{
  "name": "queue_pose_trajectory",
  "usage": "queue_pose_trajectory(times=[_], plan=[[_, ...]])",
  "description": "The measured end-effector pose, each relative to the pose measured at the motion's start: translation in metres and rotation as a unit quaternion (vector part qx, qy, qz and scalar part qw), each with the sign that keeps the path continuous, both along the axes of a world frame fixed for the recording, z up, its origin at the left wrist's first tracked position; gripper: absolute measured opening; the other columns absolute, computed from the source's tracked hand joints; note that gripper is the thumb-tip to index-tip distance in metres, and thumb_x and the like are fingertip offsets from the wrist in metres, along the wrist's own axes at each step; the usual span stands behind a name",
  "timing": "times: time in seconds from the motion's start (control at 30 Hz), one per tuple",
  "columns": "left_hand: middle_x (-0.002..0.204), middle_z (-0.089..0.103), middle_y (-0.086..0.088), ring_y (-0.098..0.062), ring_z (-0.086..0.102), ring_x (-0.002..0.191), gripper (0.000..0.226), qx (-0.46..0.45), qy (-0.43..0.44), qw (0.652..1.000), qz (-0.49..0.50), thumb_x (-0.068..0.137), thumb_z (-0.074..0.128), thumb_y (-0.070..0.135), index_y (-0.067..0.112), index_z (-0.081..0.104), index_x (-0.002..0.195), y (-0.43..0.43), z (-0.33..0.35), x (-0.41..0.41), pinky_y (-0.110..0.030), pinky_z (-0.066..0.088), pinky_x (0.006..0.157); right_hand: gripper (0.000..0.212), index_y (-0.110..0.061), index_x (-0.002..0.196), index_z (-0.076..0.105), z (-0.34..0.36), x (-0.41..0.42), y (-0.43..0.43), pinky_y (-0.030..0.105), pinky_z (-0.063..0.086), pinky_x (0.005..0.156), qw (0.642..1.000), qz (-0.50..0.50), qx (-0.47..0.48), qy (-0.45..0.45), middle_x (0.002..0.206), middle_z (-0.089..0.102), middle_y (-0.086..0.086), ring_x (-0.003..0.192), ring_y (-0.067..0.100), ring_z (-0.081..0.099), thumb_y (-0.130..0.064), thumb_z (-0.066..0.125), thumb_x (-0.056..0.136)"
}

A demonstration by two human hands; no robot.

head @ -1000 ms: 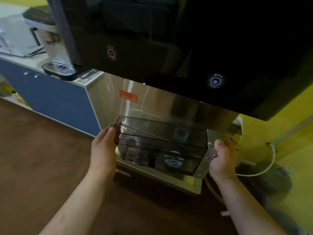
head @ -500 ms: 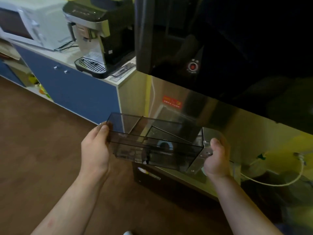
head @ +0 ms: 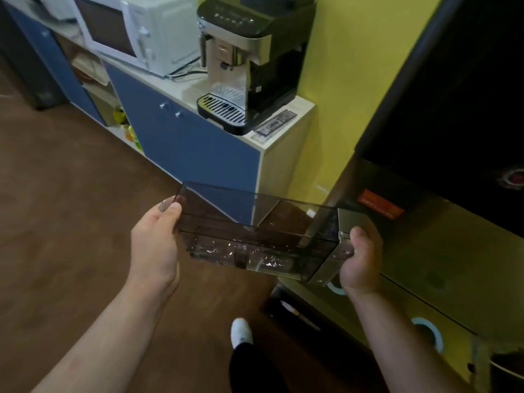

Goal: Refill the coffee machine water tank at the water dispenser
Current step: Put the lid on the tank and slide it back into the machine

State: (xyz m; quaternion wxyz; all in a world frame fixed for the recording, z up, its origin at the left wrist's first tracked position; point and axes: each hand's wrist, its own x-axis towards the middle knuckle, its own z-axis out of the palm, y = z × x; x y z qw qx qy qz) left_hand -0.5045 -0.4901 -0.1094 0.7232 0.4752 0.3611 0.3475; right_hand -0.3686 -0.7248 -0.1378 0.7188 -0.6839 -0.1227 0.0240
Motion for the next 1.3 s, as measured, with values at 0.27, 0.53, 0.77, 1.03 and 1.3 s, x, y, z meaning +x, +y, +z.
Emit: queue_pose_trajectory(times=[0.27,0.53,0.77,1.03,1.3], plan=[[0.075,0.074,0.012,0.001,0.069,0.075,0.026,-0.002,0.007,0.999,0.044,0.099,0.050,0.005,0.017,0.070,0.088,0.093,-0.012,0.024,-0.014,0.053,0.073,0.028,-0.022,0.091,0.066,-0.010,0.035,0.105,0.056,0.050,0.066,0.998,0.064,0.020,-0.013,0.082,0.060,0.021,0.078,0.046,0.057,-0.032,0.045,0.074],[0.076,0.074,0.008,-0.002,0.069,0.074,0.023,-0.021,0.025,0.998,0.048,0.099,0.051,0.004,0.015,0.070,0.093,0.182,-0.020,0.076,-0.012,0.053,0.067,0.034,-0.014,0.096,0.063,-0.029,0.088,0.190,0.054,0.046,0.074,0.999,0.044,0.003,-0.016,0.086,0.061,0.017,0.080,0.045,0.055,-0.036,0.046,0.076],[0.088,0.074,0.001,-0.012,0.068,0.089,0.017,0.003,0.039,0.999,-0.016,0.096,0.059,0.007,0.017,0.073,0.097,0.240,-0.025,0.126,-0.023,0.052,0.080,0.029,-0.019,0.092,0.064,-0.022,0.127,0.237,0.045,0.047,0.073,0.999,0.027,0.022,0.003,0.083,0.063,0.006,0.080,0.037,0.056,-0.035,0.046,0.074],[0.104,0.072,-0.011,-0.024,0.066,0.104,0.019,-0.010,0.031,0.997,-0.072,0.092,0.064,0.010,0.007,0.071,0.109,0.304,-0.028,0.200,-0.035,0.049,0.096,0.034,-0.011,0.096,0.063,-0.017,0.186,0.286,0.058,0.045,0.074,0.999,-0.009,0.031,0.016,0.089,0.058,0.024,0.082,0.048,0.053,-0.034,0.048,0.075],[0.100,0.073,-0.004,-0.020,0.066,0.103,0.021,-0.027,0.035,0.990,-0.132,0.092,0.061,0.001,0.017,0.072,0.101,0.382,-0.014,0.285,-0.035,0.048,0.096,0.028,-0.015,0.087,0.063,-0.007,0.249,0.351,0.035,0.046,0.064,0.997,-0.073,0.033,-0.004,0.080,0.062,0.004,0.074,0.024,0.056,-0.032,0.047,0.072]])
